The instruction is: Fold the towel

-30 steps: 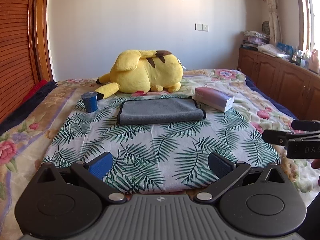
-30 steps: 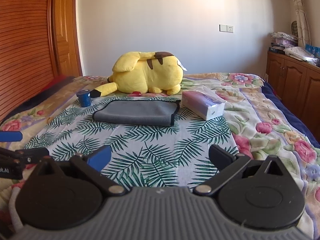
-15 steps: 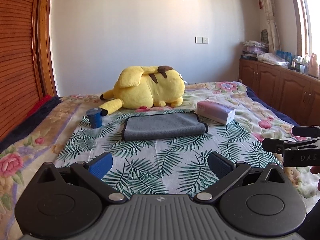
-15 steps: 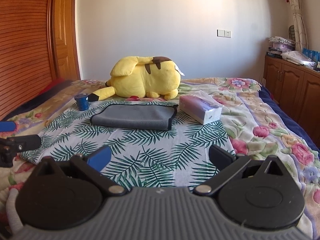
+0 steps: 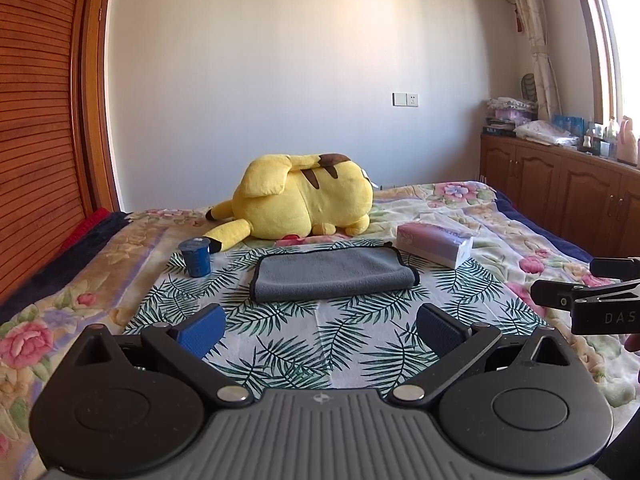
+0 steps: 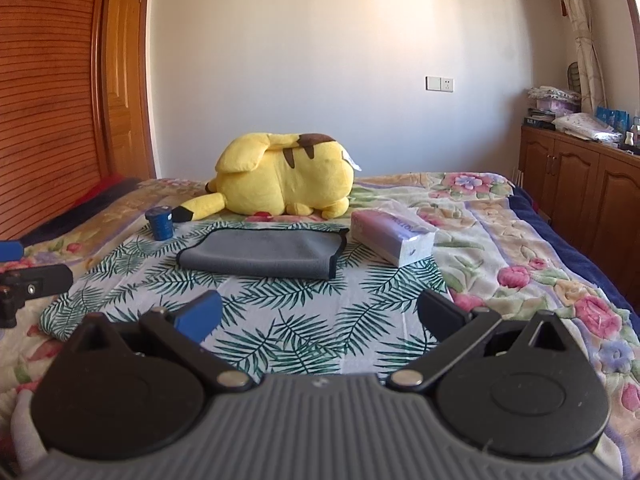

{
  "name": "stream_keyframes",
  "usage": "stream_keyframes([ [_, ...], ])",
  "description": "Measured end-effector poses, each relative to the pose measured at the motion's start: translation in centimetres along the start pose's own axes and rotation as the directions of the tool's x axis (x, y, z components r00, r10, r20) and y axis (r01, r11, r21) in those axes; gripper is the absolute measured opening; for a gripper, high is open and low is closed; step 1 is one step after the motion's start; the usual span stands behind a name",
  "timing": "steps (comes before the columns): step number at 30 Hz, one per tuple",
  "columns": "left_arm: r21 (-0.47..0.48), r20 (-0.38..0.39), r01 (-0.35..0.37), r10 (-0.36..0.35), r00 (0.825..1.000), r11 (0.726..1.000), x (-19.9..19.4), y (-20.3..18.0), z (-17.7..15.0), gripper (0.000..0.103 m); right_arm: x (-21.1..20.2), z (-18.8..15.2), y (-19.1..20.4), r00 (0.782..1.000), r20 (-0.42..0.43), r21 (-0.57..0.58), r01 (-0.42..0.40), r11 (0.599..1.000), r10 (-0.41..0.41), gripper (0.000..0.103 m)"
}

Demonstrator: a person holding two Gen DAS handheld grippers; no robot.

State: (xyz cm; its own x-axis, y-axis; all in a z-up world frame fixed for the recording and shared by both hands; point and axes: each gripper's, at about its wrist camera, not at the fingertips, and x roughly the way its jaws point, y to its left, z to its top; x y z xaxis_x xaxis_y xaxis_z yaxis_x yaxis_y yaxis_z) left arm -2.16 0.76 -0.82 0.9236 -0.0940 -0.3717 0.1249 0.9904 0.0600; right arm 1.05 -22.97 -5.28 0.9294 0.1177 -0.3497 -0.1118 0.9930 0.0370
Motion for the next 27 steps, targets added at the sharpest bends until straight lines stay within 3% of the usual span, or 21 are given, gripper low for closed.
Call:
stream_keyframes([
  [27,0.000,0.068,-0.032,0.032,0.997,0.999,-1.2,0.5,0.4,0.087,-1.0,0.3,-0.9,0.993,0.098,0.027,0.057,0.998,-0.060,0.103],
])
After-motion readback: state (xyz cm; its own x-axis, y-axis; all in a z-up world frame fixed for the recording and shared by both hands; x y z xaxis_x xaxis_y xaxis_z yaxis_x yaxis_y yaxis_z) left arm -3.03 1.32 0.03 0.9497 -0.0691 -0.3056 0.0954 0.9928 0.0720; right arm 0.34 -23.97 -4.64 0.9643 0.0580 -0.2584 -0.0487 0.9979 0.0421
